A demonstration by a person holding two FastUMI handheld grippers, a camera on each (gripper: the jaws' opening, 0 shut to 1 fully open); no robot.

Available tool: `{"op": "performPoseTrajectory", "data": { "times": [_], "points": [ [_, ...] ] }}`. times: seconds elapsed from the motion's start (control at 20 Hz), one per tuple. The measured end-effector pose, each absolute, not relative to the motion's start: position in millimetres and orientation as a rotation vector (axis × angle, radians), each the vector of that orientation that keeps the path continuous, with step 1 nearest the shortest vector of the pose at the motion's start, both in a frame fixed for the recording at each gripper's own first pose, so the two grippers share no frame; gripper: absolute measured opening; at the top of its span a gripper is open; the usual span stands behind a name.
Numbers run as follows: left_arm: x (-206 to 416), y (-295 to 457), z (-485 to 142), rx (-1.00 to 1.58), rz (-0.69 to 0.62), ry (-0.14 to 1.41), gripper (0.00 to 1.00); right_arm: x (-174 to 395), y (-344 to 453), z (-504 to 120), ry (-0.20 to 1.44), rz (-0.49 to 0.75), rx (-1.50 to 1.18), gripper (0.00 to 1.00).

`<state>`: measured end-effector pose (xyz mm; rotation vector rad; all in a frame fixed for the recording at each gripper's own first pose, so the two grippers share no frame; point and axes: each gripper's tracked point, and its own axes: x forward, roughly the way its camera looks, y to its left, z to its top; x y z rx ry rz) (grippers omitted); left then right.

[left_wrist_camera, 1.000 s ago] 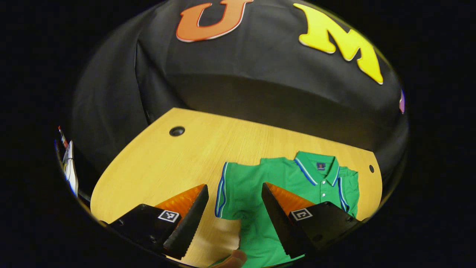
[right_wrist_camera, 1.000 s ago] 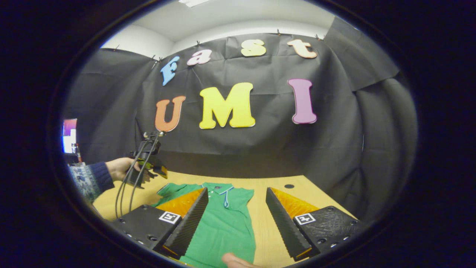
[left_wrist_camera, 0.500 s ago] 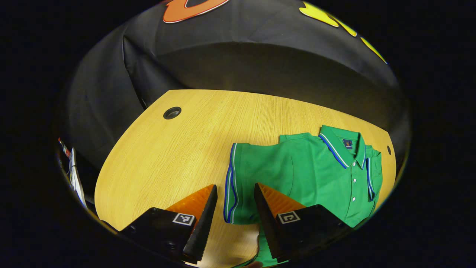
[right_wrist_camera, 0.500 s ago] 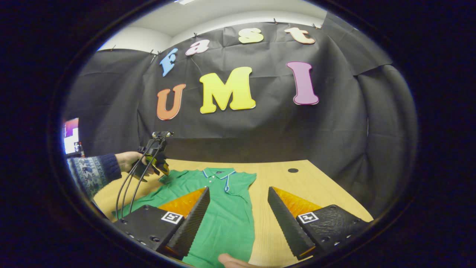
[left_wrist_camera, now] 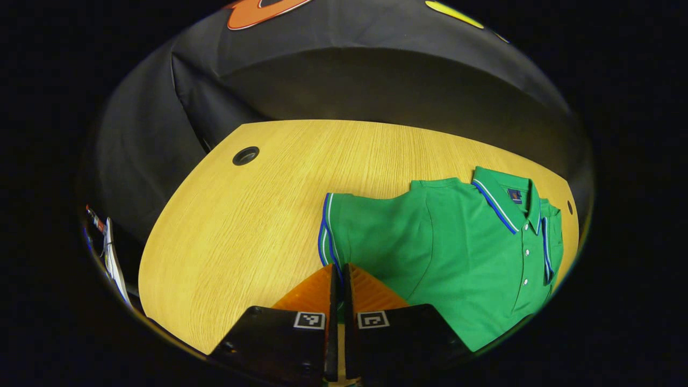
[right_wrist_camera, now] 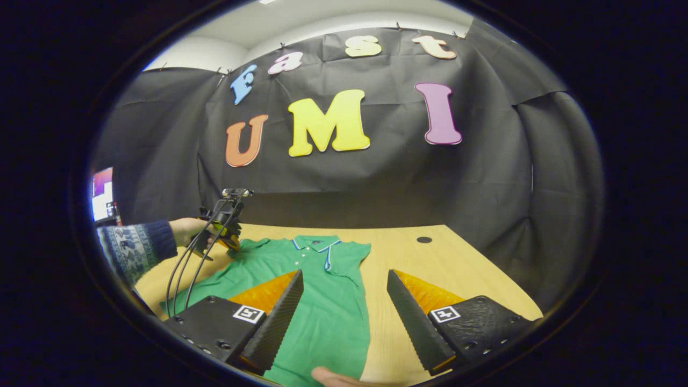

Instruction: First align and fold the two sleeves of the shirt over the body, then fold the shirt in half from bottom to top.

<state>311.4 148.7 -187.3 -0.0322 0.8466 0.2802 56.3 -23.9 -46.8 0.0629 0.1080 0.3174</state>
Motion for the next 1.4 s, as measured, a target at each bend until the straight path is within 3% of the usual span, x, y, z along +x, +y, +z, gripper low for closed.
{"op": "performPoseTrajectory", "data": {
  "times": [0.3,0.5,0.55,0.7,0.75,0.8,0.95,1.1,1.2,1.35,1.4],
  "points": [
    [314,121,-141,0.041,0.27,0.762,0.06,53,-23,-54,0.104,0.319,0.061,0.96],
    [313,75,-132,0.155,0.208,0.746,0.06,52,-26,-55,0.103,0.31,0.072,0.92],
    [313,66,-131,0.209,0.2,0.739,0.06,52,-28,-54,0.102,0.304,0.07,0.96],
    [318,35,-123,0.297,0.142,0.691,0.08,50,-33,-56,0.107,0.285,0.068,0.96],
    [318,20,-119,0.264,0.107,0.683,0.12,51,-33,-58,0.115,0.285,0.066,0.96],
    [316,5,-124,0.22,0.064,0.685,0.28,51,-36,-59,0.118,0.28,0.063,0.92],
    [307,-13,-110,0.154,0.05,0.659,0.93,52,-40,-58,0.12,0.26,0.062,0.96],
    [291,-21,-81,0.112,0.035,0.588,1.0,48,-40,-57,0.125,0.254,0.073,0.96],
    [271,-25,-53,0.094,0.012,0.508,0.95,44,-38,-52,0.114,0.251,0.064,0.99],
    [230,-23,-16,0.095,-0.001,0.378,0.95,33,-37,-41,0.087,0.242,0.036,0.92],
    [213,-22,-7,0.095,0.001,0.348,0.95,29,-36,-38,0.076,0.238,0.028,0.96]
  ]
}}
